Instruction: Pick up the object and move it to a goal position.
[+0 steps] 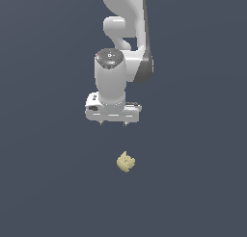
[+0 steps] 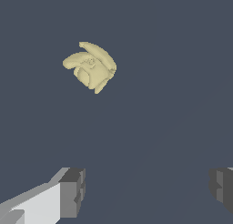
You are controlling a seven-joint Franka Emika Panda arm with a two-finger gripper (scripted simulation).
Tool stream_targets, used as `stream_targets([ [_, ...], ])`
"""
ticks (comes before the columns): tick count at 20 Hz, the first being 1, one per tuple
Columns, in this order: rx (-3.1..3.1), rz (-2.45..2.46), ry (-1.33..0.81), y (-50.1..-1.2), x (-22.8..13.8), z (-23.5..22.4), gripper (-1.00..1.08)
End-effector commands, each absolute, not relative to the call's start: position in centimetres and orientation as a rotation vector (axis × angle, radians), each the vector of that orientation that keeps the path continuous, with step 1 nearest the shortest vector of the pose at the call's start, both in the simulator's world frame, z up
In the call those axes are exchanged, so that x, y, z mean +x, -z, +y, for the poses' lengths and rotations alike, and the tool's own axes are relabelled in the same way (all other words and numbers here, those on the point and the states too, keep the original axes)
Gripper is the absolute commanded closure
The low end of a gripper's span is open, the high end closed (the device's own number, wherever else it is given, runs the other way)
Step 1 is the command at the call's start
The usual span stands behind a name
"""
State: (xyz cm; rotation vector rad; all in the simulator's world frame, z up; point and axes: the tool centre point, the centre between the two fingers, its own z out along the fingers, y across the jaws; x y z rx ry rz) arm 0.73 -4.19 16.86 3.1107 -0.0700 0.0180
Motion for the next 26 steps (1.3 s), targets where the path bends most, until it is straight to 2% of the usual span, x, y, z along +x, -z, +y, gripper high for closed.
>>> stream_targets([
  [1, 3.111, -0.07, -0.018, -16.9, 0.7, -4.2, -0.92],
  [16, 3.116, -0.087, -0.028, -16.7, 0.8, -2.5, -0.92],
  [26, 3.112, -0.252, -0.025, -15.9, 2.8, -2.2, -0.92],
])
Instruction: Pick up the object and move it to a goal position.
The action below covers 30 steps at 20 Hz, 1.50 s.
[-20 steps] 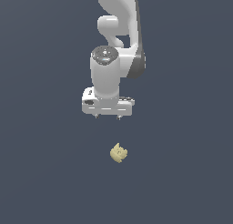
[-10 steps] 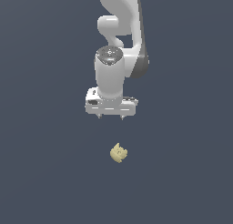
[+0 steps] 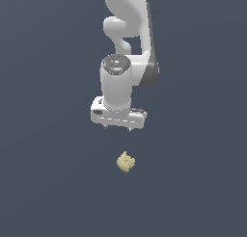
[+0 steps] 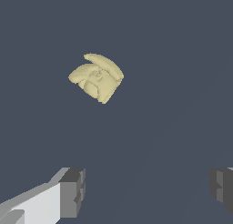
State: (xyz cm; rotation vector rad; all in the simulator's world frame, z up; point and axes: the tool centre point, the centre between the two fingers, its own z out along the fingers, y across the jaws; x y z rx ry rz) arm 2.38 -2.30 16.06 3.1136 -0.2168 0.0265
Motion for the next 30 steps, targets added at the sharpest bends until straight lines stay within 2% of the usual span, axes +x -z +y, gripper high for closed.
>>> stream_targets([
  [1, 3.11, -0.28, -0.025, -15.7, 3.1, -2.2, -0.92],
  [18, 2.999, -0.922, -0.009, -11.4, 10.2, -0.4, -0.92],
  [30, 2.915, -1.17, -0.001, -9.3, 12.5, 0.8, -0.92],
])
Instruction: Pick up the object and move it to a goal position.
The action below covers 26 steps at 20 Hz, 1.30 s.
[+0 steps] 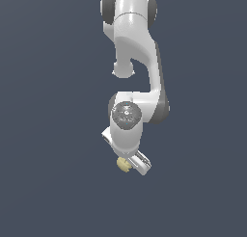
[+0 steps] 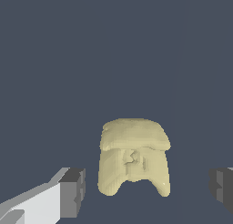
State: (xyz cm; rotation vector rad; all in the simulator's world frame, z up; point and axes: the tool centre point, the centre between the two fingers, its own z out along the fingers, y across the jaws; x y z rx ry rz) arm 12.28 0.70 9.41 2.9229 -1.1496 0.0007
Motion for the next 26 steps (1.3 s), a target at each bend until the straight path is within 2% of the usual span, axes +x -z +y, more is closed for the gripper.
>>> stream_targets([
  [1, 2.912, -1.178, -0.001, -9.2, 12.5, 0.8, -0.92],
  [9, 2.908, -1.187, 0.001, -8.7, 12.6, 0.9, -0.92],
  [19, 2.906, -1.194, 0.0, -4.1, 12.5, 0.9, -0.92],
  [25, 2.906, -1.194, 0.0, -4.0, 12.7, 0.9, -0.92],
  [26, 2.906, -1.194, 0.0, -4.0, 12.7, 0.9, 1.08],
])
